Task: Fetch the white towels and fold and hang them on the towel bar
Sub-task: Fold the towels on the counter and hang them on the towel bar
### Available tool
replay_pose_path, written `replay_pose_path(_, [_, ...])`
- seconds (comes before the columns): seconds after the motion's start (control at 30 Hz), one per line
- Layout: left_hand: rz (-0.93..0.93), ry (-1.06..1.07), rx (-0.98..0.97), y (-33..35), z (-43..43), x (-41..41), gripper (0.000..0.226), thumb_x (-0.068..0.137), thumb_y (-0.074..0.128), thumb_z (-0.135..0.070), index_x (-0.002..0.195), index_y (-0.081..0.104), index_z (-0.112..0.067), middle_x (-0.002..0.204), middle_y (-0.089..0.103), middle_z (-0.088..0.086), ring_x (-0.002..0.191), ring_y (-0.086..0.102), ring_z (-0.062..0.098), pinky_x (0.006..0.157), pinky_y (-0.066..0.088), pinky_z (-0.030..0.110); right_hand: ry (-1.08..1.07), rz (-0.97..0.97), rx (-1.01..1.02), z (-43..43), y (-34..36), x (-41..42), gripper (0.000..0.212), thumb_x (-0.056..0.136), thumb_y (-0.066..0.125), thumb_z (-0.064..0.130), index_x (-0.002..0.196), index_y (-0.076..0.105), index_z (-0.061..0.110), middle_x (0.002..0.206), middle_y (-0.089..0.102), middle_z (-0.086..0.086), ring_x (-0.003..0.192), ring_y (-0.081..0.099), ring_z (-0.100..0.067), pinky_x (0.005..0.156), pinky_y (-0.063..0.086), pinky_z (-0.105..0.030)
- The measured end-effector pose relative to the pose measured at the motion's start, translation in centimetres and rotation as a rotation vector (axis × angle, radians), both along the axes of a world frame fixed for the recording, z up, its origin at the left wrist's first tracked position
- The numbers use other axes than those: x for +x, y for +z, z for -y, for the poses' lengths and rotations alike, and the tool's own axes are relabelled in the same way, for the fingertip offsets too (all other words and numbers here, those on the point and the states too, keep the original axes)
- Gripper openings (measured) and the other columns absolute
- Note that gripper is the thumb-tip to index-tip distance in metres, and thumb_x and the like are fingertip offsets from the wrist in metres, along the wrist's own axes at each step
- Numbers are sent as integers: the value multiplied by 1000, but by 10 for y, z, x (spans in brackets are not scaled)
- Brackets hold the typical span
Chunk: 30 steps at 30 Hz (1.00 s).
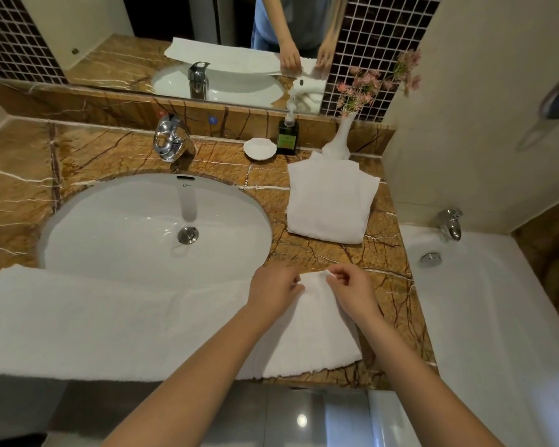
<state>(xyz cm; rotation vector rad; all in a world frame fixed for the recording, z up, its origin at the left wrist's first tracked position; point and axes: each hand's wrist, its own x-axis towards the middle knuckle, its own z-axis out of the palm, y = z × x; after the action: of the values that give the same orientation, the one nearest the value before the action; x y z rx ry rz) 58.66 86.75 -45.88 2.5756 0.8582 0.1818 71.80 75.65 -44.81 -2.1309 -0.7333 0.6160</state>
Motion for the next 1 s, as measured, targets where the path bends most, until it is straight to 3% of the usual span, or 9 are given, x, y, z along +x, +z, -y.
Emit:
replay_pose_path(0.2, [-63,32,-32,-4,-11,-8,31,85,56,-49,79,64,-20,84,63,-5,81,57,17,64,40,30,68,99,-143,-16,-16,7,8,90,57,16,87,65,18,81,62,5,78,57,-15,65,44,-29])
replay_pose_path(0.3, [-88,31,-36,-6,-18,-15,25,88,53,-41,75,54,-20,80,59,-4,81,59,20,61,32,28,56,192,-211,-12,-21,7,6,91,58,22,89,64,20,86,64,4,81,59,-17,70,49,-36])
replay_pose_path(0.47, [-73,118,-47,-12,-23,-22,24,95,46,-38,90,58,-17,90,56,0,88,58,22,59,33,28,16,320,-315,-12,-23,2,12,94,57,29,87,54,20,90,60,2,81,58,-19,63,44,-33])
replay_pose_path(0.57, [-128,151,64,-15,-22,-22,32,95,47,-41,101,64,-14,101,51,4,96,52,24,65,35,29,-11,355,-358,-13,-24,-3,15,96,53,33,94,56,18,98,58,0,81,58,-21,61,42,-31])
replay_pose_path(0.77, [-144,154,52,-14,-25,-22,35,94,49,-41,102,65,-11,103,51,9,95,54,28,65,39,31,-17,340,-269,-14,-25,-7,16,93,58,27,107,60,19,116,53,0,100,56,-20,69,43,-29])
replay_pose_path(0.9, [-255,75,170,-9,-27,-21,37,95,45,-44,92,64,-13,89,58,6,87,59,28,61,30,31,59,284,-274,-18,-22,1,23,93,59,22,115,56,17,117,58,1,106,56,-20,75,46,-32])
replay_pose_path(1.0, [-212,33,111,-10,-31,-22,39,94,48,-45,80,60,-11,73,46,2,80,56,27,59,28,31,146,248,-308,-21,-22,9,18,93,57,21,110,59,15,112,61,-3,102,56,-22,76,43,-32])
